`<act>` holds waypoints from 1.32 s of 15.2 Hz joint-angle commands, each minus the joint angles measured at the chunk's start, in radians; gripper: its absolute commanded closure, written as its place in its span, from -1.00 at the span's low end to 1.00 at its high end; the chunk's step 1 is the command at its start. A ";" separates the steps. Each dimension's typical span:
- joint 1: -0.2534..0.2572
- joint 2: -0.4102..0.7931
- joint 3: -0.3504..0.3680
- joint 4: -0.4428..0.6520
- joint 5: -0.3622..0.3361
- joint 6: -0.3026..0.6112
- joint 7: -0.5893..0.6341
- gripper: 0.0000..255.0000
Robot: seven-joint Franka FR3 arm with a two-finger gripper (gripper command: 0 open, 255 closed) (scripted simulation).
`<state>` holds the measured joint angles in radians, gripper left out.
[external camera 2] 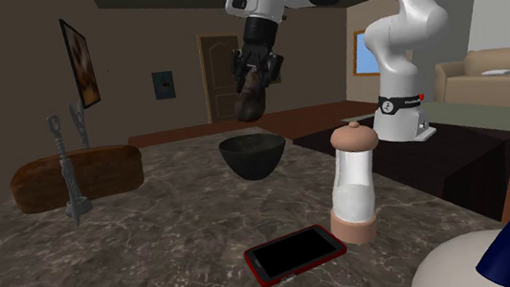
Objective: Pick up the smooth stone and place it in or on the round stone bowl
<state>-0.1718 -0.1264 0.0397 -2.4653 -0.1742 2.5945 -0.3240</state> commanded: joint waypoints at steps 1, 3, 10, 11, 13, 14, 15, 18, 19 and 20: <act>-0.003 0.018 0.000 -0.010 -0.009 0.029 0.007 1.00; -0.005 0.039 0.000 -0.019 -0.019 0.058 0.016 1.00; -0.014 0.117 0.000 -0.041 -0.067 0.157 0.060 1.00; -0.014 0.123 -0.001 -0.042 -0.071 0.164 0.063 1.00; -0.014 0.123 -0.001 -0.042 -0.071 0.164 0.063 1.00; -0.014 0.123 -0.001 -0.042 -0.071 0.164 0.063 1.00; -0.014 0.123 -0.001 -0.042 -0.071 0.164 0.063 1.00; -0.014 0.123 -0.001 -0.042 -0.071 0.164 0.063 1.00; -0.014 0.123 -0.001 -0.042 -0.072 0.164 0.064 -1.00; -0.014 0.123 -0.001 -0.042 -0.071 0.164 0.064 -1.00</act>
<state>-0.1859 -0.0032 0.0387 -2.5076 -0.2456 2.7585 -0.2605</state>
